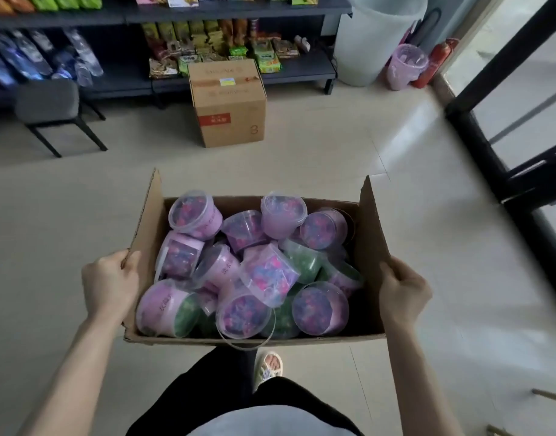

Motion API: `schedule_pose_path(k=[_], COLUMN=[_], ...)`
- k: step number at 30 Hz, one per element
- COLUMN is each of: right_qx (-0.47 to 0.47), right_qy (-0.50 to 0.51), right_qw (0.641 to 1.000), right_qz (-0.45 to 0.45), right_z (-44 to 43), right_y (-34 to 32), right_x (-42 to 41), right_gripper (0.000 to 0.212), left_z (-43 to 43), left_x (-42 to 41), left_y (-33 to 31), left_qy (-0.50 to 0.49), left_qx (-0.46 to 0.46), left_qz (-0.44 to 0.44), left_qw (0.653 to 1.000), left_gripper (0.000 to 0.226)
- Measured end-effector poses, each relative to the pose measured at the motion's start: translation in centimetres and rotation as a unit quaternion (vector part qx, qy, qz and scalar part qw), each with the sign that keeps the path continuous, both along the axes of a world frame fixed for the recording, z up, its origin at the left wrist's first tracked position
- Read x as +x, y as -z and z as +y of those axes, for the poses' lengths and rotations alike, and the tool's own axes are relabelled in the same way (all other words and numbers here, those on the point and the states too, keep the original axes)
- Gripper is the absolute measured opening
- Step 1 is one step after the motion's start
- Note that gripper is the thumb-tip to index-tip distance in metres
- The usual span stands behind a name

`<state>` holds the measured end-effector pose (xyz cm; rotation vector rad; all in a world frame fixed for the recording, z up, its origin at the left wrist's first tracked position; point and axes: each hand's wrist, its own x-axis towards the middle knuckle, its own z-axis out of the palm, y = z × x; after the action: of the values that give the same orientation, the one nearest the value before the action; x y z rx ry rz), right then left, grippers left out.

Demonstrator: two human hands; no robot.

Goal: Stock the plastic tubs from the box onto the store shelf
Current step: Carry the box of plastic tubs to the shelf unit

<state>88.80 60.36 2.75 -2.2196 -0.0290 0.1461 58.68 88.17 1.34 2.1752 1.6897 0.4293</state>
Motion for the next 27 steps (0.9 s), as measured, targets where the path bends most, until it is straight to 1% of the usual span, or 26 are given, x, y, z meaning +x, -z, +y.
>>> schedule_pose_path(k=[4, 7, 11, 17, 21, 25, 27], right_qx=[-0.015, -0.013, -0.008, 0.009, 0.022, 0.019, 0.023], right_qy=[-0.027, -0.028, -0.033, -0.053, -0.069, -0.084, -0.099], right_qw=[0.999, 0.999, 0.999, 0.998, 0.997, 0.996, 0.995], right_qz=[-0.018, -0.010, -0.007, -0.020, -0.014, -0.006, -0.004], right_z=[9.2, 15.8, 24.3, 37.3, 46.2, 54.0, 58.9], right_y=[0.8, 0.9, 0.1, -0.2, 0.9, 1.8, 1.8], right_x=[6.0, 9.8, 15.0, 22.4, 28.0, 33.0, 35.9], right_gripper=[0.019, 0.020, 0.020, 0.020, 0.020, 0.020, 0.019], left_z=[6.9, 13.1, 21.1, 33.0, 41.0, 47.5, 51.8], left_x=[4.3, 8.0, 12.4, 18.6, 23.3, 27.5, 30.0], left_y=[1.5, 1.9, 1.2, 0.4, 1.0, 1.0, 0.4], left_qy=[-0.029, -0.042, -0.036, -0.037, -0.061, -0.091, -0.105], left_qx=[-0.014, -0.021, -0.006, 0.025, 0.025, 0.015, 0.025], left_qz=[-0.008, -0.010, -0.006, 0.002, -0.003, -0.006, -0.012], left_qw=[0.999, 0.999, 0.999, 0.999, 0.998, 0.996, 0.994], left_gripper=[0.037, 0.038, 0.041, 0.038, 0.040, 0.037, 0.037])
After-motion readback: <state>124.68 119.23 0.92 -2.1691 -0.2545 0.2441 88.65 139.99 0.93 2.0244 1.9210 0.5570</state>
